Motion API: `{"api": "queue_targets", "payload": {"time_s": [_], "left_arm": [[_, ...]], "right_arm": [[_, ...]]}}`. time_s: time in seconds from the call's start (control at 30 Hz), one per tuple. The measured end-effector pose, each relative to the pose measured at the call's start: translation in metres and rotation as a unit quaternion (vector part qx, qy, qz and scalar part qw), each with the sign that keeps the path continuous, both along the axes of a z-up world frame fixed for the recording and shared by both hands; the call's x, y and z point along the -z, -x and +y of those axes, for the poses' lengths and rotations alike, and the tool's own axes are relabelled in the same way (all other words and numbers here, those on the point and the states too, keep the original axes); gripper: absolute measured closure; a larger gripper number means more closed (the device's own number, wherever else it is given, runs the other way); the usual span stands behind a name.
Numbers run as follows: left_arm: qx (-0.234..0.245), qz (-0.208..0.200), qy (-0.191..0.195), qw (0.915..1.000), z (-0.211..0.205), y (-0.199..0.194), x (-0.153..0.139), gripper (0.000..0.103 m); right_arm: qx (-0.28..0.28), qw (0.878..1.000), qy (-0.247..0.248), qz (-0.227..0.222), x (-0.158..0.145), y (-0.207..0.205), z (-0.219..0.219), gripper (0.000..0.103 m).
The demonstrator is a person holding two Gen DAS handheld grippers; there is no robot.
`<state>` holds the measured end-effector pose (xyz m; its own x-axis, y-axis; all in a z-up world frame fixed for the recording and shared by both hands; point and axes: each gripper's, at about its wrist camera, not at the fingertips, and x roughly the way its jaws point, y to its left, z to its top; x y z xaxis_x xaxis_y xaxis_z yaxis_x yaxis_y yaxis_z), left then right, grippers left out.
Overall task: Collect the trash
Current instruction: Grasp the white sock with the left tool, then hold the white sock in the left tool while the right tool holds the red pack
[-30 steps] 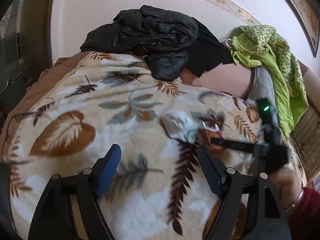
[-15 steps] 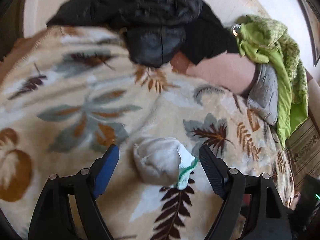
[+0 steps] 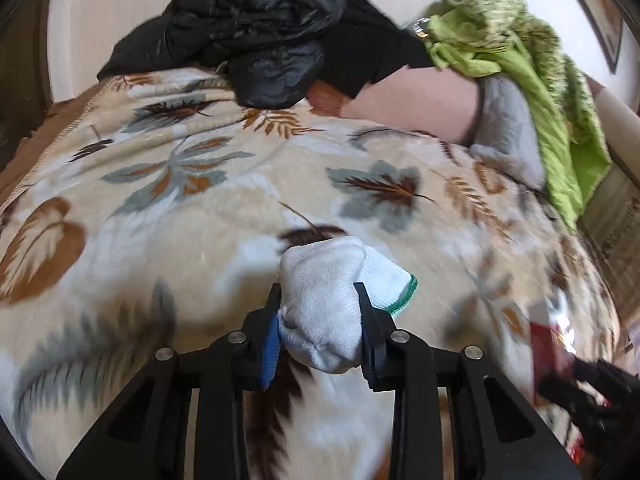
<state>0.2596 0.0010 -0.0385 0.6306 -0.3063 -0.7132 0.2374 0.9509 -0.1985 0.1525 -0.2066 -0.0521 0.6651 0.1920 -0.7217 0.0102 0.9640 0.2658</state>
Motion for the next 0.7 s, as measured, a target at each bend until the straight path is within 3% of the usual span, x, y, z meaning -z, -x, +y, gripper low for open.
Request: {"api": "queue_targets", "payload": {"time_s": [0.23, 0.33, 0.53, 0.7], "left_arm": [[-0.013, -0.053, -0.018, 0.9983, -0.008, 0.103, -0.025, 0.072], [-0.027, -0.078, -0.044, 0.9956, -0.018, 0.138, -0.025, 0.072], [-0.035, -0.111, -0.096, 0.9885, -0.036, 0.171, -0.015, 0.072], [-0.039, -0.118, -0.105, 0.9866, -0.036, 0.178, -0.011, 0.072]], "right_arm": [[-0.008, 1.0, 0.016, -0.024, -0.006, 0.047, 0.008, 0.044], [-0.014, 0.999, 0.023, -0.035, -0.007, 0.066, 0.012, 0.044], [-0.017, 0.995, 0.045, -0.088, -0.02, 0.095, 0.014, 0.044], [-0.007, 0.993, 0.061, -0.098, -0.023, 0.102, 0.01, 0.044]]}}
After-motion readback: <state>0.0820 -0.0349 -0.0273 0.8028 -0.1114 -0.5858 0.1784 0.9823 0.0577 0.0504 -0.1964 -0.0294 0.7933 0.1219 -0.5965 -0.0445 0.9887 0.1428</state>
